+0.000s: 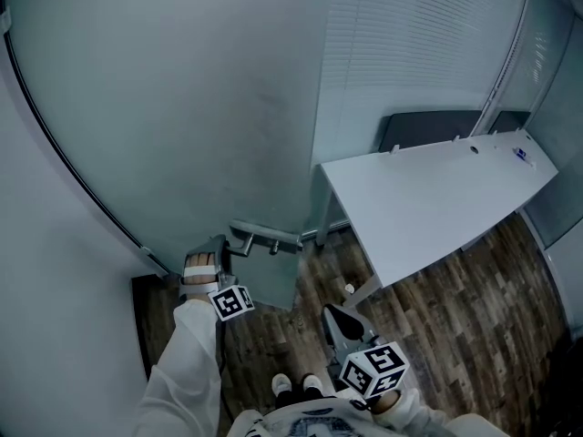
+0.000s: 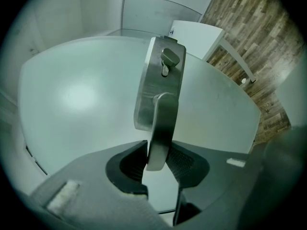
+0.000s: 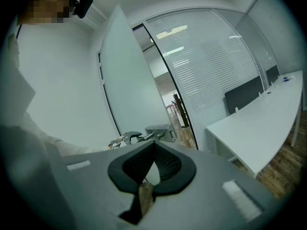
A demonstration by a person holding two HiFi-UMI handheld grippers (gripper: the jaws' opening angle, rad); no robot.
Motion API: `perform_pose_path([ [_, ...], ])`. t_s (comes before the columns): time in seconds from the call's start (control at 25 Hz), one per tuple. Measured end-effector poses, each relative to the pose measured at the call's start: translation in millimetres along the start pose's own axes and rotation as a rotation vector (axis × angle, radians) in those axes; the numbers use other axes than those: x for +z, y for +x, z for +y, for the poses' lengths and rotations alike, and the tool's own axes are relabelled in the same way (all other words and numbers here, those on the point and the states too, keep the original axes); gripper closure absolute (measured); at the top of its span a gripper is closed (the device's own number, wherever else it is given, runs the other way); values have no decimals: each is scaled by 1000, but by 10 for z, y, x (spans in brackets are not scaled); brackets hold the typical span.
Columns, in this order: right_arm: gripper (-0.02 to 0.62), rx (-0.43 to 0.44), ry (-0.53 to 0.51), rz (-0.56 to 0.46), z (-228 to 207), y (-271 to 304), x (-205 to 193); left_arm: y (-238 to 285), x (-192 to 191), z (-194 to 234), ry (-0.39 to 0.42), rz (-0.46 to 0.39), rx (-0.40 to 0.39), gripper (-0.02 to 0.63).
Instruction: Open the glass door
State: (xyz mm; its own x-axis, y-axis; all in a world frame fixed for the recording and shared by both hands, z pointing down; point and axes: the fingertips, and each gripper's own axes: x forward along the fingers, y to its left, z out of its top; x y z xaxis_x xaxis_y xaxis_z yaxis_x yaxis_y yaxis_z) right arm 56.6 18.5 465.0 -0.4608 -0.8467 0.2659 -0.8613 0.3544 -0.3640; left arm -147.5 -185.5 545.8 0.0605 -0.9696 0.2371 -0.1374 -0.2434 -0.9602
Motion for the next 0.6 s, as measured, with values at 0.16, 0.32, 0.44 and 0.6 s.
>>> perform_pose_path([
  [0.16,592,7,3,0,-43,27,26,-28,-38,-2,-2,30,25,489],
  [0.32,592,19,-2,-2,26,-46,-111,-300,-189,-102,-43,79,65,482],
  [0.44,592,28,-2,-2,23,-62,-121,-436,-240,-125,-74,107,72,480],
  [0.6,592,36,0,0,11,-45,-109,-571,-315,-141,-151,142,63,468],
])
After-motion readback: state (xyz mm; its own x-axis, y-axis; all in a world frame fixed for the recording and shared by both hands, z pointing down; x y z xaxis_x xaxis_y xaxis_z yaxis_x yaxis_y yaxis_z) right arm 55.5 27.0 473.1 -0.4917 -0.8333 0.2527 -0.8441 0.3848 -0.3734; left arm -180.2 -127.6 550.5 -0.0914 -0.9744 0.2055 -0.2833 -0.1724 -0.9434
